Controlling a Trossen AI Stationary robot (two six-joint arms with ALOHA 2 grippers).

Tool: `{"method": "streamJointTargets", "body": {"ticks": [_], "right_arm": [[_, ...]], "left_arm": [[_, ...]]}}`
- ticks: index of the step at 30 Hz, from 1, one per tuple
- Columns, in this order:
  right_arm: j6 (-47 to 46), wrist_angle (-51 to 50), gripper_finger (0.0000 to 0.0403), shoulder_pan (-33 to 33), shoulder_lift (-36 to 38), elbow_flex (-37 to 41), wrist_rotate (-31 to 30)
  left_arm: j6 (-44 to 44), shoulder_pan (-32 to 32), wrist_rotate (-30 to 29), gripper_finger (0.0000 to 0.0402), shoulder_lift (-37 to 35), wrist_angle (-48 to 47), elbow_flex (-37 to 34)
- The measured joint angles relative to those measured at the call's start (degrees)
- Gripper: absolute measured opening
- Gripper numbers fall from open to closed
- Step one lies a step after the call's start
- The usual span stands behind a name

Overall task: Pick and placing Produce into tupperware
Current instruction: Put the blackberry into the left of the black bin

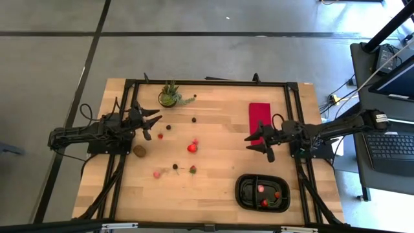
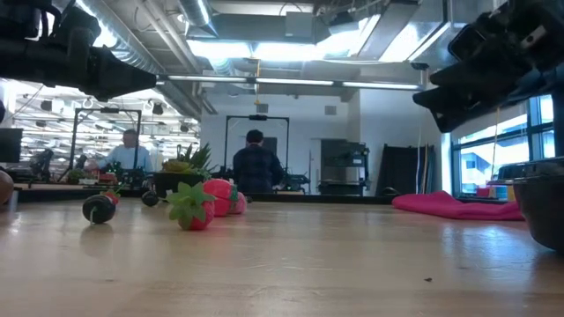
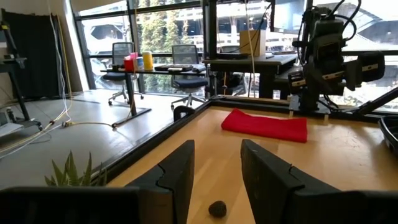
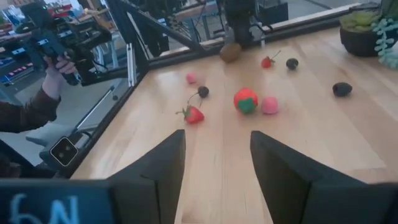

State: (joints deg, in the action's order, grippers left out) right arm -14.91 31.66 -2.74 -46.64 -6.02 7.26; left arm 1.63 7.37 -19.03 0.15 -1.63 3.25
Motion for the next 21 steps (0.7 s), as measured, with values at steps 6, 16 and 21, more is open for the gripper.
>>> {"method": "streamJointTargets", "body": {"ticks": [6,16,21], "right_arm": [[2.0,0.8,0.0184,0.0,3.7,0.9,-0.1],[6.6,-8.3,0.0184,4.7,15.5,0.8,-2.6],[9.5,-11.8,0.0184,7.1,20.8,0.8,-3.2]], "left_arm": [[0.0,0.0,0.0,0.0124,0.0,0.0,0.0],[-1.3,0.0,0.0,0.0124,0.0,0.0,0.0],[-3.0,0.0,0.0,0.0124,0.0,0.0,0.0]]}}
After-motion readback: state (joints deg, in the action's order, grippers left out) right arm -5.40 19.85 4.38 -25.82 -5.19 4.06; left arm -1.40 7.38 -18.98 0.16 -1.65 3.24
